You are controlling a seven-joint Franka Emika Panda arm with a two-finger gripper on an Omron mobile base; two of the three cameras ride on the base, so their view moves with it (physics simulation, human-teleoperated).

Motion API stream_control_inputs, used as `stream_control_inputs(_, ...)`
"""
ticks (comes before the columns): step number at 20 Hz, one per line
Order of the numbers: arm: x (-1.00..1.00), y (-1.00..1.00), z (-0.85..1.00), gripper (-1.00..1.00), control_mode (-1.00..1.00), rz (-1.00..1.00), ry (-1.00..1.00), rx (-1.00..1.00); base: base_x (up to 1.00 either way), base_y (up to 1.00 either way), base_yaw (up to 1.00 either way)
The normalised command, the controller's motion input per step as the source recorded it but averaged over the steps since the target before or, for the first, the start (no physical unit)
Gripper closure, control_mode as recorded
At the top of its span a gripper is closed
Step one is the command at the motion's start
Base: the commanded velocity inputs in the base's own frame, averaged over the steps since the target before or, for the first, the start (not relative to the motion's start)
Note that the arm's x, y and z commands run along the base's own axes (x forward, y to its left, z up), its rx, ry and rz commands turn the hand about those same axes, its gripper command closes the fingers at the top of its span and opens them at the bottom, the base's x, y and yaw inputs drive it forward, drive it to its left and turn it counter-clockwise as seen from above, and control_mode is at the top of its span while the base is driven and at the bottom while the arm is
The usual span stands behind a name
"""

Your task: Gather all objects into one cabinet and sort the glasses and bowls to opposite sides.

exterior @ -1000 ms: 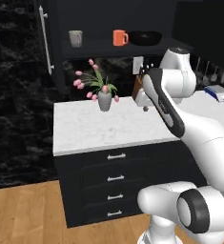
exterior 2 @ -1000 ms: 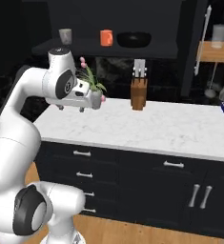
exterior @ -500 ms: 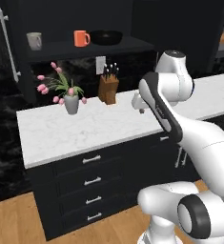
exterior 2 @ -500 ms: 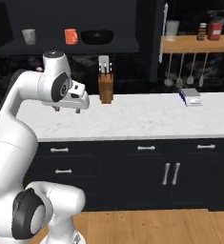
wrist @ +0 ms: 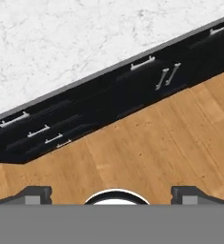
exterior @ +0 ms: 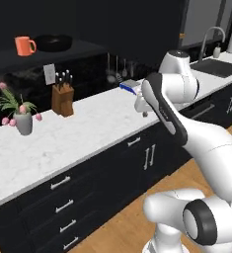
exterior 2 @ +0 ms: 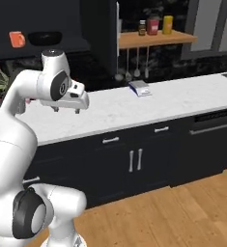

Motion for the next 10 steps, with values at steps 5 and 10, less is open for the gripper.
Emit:
stream_control_inputs(5,0.0,0.0,0.0,-1.0,1.0,0.0,0.0,0.0,0.0,-0.09,-0.58)
stream_control_inputs(10,0.0,0.0,0.0,-1.0,1.0,0.0,0.0,0.0,0.0,-0.16,-0.61)
